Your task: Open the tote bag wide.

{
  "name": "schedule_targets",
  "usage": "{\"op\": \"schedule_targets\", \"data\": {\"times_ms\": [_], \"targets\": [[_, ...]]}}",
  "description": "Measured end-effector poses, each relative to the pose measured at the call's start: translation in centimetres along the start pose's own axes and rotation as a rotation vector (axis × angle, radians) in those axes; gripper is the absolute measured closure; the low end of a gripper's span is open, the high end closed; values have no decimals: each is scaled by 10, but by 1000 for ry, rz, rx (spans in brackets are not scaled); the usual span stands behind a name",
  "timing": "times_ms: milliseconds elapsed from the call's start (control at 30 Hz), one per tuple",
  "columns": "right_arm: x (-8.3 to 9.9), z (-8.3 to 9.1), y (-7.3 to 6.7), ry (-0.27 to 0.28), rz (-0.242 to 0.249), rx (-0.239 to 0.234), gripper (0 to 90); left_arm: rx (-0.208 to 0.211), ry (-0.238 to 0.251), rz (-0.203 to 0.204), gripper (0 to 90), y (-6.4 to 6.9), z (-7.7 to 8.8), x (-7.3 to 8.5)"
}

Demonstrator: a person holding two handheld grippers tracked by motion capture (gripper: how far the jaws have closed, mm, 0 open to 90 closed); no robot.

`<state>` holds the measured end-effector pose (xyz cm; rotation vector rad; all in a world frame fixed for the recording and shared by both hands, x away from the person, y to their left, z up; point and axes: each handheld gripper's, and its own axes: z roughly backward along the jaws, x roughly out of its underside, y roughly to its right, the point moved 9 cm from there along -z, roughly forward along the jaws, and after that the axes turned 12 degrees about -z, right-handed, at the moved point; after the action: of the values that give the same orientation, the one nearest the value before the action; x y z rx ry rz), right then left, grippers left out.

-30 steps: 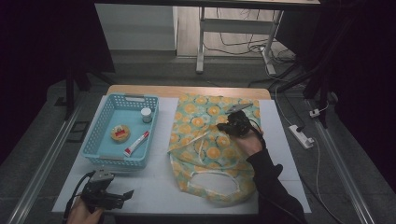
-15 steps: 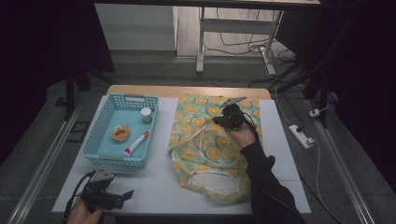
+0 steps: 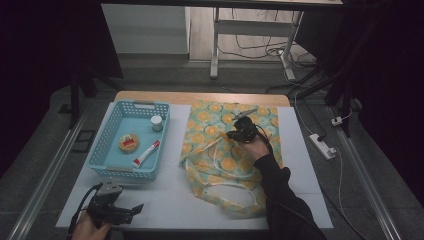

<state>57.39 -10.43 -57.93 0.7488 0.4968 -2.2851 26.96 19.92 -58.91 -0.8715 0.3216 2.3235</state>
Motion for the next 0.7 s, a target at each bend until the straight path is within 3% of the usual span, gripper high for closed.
{"op": "schedule_targets", "data": {"times_ms": [167,367,700], "targets": [[1,-2,2,-6,0,12,793,0,2,0,32,0,0,0],[-5,10,5,37,-25,30,596,0,4,-1,32,0,0,0],[-10,28,-1,80,-61,19,377,0,5,-2,32,0,1,0]]}}
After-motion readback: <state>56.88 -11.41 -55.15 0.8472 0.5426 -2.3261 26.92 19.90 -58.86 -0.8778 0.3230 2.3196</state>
